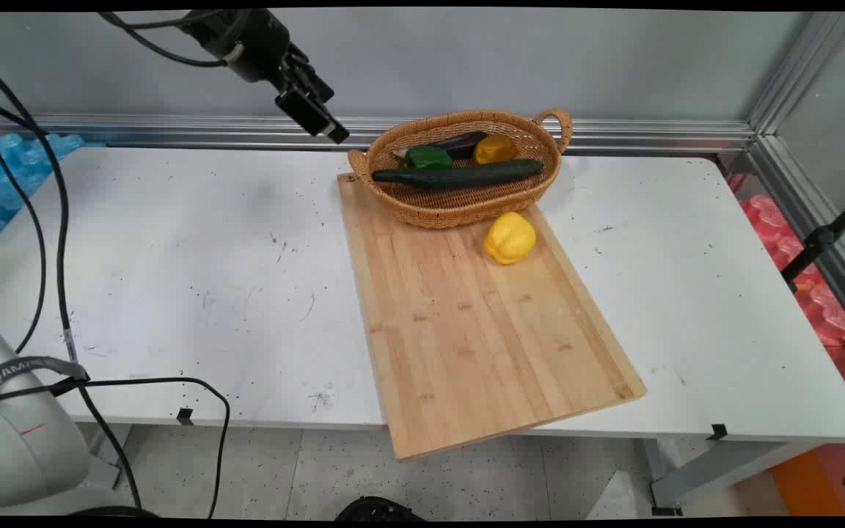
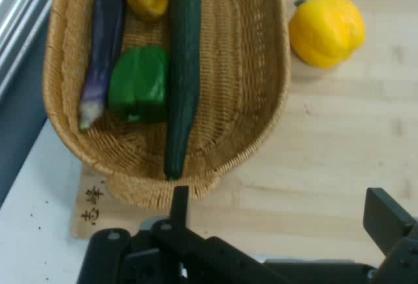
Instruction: Pick up the cucumber from the vegetable basket
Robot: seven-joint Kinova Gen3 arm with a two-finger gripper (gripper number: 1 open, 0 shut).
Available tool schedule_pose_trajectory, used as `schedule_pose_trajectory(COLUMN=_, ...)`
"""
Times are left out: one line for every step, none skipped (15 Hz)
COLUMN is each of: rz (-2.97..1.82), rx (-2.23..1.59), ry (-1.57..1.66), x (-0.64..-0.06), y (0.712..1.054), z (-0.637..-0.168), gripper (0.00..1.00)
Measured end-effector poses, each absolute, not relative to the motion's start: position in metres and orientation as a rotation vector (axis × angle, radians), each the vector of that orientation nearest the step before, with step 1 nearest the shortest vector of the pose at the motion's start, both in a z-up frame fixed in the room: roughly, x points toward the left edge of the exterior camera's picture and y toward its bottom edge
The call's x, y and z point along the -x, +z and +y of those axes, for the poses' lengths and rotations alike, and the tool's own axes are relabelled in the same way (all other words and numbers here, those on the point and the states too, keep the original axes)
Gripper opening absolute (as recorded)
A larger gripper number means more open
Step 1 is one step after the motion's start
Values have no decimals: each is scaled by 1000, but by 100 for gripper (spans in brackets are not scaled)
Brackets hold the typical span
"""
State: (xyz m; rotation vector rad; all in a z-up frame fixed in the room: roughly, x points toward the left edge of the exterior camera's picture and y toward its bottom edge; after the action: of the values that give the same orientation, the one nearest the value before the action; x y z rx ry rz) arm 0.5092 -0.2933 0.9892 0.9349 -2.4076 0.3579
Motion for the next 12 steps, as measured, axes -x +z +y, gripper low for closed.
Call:
schedule_pose_trajectory(rz=-2393, rx=-953, ry=364, x=-507, y=990, z=-296, gripper=100)
schedule_pose_trajectory(rz=-2380, rx=-968, ry=374, x=-505, y=991, z=-300, gripper=100)
schedule_pose_trajectory(rz=-2370, rx=-980, ry=383, x=-503, y=991, z=-304, gripper=100)
schedule_pose_trajectory(rz=-2362, rx=-990, ry=389, x=-501, y=991, z=-308, gripper=100)
schedule_pose_trajectory(rz=-2350, rx=-1005, ry=397, x=-497, y=990, z=-314, gripper=100)
schedule_pose_trajectory(rz=-2344, rx=-1014, ry=401, x=-495, y=989, z=-318, gripper=100)
schedule_pose_trajectory(rz=-2335, rx=-1026, ry=408, x=-490, y=987, z=-325, gripper=100)
schedule_pose_trajectory(rz=-2325, rx=-1037, ry=417, x=-484, y=985, z=-335, gripper=100)
schedule_pose_trajectory(rz=-2320, rx=-1044, ry=422, x=-478, y=982, z=-342, gripper=100)
schedule_pose_trajectory(rz=-2319, rx=-1047, ry=427, x=-472, y=979, z=-350, gripper=100)
schedule_pose_trajectory(rz=-2320, rx=-1049, ry=430, x=-467, y=977, z=-356, gripper=100)
schedule_pose_trajectory(rz=-2322, rx=-1051, ry=435, x=-461, y=973, z=-364, gripper=100)
